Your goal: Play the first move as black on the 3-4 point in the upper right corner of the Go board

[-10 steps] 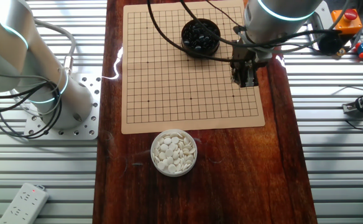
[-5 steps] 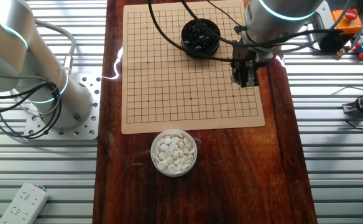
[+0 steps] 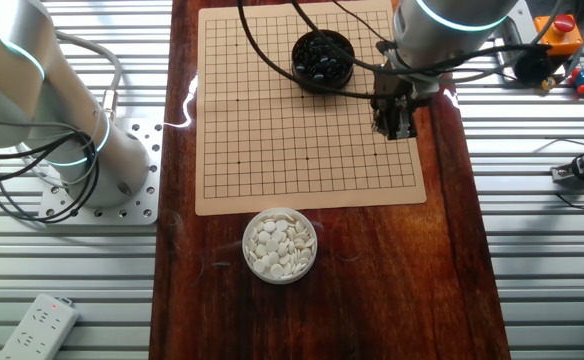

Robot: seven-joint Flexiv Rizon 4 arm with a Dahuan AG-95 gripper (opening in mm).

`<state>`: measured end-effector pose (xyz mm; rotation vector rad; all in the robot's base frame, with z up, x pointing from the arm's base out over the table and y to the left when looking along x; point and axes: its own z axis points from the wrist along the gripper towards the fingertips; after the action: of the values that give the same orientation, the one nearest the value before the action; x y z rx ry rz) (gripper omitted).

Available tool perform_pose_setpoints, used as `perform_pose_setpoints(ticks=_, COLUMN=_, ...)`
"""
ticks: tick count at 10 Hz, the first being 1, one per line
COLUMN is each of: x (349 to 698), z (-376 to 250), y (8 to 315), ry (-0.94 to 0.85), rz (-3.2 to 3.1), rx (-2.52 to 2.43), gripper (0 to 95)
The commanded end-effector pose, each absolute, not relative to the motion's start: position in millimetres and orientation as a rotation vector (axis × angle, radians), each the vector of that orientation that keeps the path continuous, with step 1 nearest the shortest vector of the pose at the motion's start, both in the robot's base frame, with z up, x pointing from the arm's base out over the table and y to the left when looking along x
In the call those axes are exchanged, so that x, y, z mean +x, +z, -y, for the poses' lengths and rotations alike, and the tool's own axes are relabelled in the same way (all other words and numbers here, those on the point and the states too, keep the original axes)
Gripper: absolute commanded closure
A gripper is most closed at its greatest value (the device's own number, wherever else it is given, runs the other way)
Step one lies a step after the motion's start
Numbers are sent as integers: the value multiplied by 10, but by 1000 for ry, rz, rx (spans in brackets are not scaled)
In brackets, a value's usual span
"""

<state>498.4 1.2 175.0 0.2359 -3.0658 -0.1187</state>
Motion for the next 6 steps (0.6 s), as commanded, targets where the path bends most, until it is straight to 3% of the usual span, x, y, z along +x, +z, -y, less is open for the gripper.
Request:
perform_pose_setpoints(ticks=1, x=4981, z=-12, y=1750, ry=-118, rz=3066, rx=238, gripper=950)
perform_pose_setpoints(ticks=6, x=4986, z=8, y=1771, ry=-131, rz=3006, rx=243, gripper=950)
